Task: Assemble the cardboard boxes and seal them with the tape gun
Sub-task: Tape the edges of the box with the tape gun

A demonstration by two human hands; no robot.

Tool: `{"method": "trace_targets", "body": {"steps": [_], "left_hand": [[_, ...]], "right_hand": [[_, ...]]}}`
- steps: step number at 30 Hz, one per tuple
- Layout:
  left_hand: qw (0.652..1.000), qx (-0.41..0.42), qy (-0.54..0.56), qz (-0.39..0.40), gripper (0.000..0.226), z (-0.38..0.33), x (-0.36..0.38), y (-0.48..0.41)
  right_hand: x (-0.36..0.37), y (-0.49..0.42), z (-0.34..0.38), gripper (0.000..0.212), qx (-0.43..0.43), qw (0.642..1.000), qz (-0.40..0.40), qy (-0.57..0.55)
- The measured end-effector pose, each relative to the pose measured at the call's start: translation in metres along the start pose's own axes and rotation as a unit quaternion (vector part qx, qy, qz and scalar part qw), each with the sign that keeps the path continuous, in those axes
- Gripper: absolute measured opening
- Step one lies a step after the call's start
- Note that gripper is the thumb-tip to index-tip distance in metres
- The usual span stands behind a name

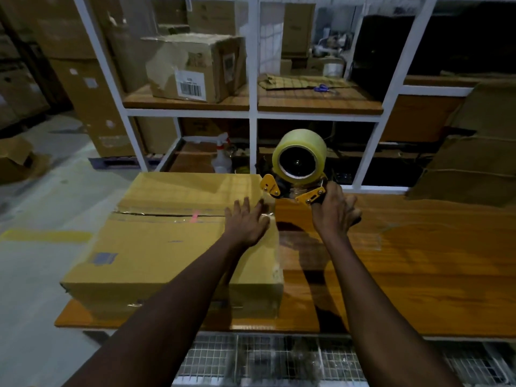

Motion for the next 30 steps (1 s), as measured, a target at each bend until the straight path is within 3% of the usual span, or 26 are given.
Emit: {"method": "trace_targets", "body": {"steps": [11, 15, 19, 23, 26, 30], "left_hand": [[0.991, -0.119, -0.051, 0.021, 0.062, 0.265, -0.027, 0.041], [0.985, -0.172, 0.021, 0.01, 0.065, 0.326, -0.038, 0.063], [0.977, -0.159, 0.141, -0.005, 0.06, 0.337, -0.035, 0.065], [0.962, -0.161, 0.215, -0.042, 0.054, 0.304, -0.03, 0.07], [0.938, -0.092, 0.334, 0.001, 0.062, 0.262, -0.01, 0.078], [0.976, 0.043, 0.212, 0.001, 0.086, 0.266, -0.002, 0.094]], "right_hand": [[0.052, 0.048, 0.14, 0.026, -0.058, 0.998, 0.008, 0.031], [0.074, 0.064, 0.176, 0.023, -0.06, 0.998, 0.024, 0.012], [0.086, 0.073, 0.196, 0.014, -0.072, 0.997, 0.014, 0.01], [0.094, 0.076, 0.207, 0.02, -0.066, 0.997, 0.023, 0.015], [0.093, 0.076, 0.207, 0.021, -0.064, 0.998, 0.025, 0.014], [0.088, 0.075, 0.196, 0.023, -0.08, 0.997, 0.021, 0.006]]}}
Point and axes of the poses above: each hand's wrist, its own y-axis away from the middle knuckle, its own x-axis out of the palm, z = x × y, the point moved 6 cm from there along -y, towards the middle knuckle, and after that the axes turned 13 degrees about z, right-handed, at the moved point
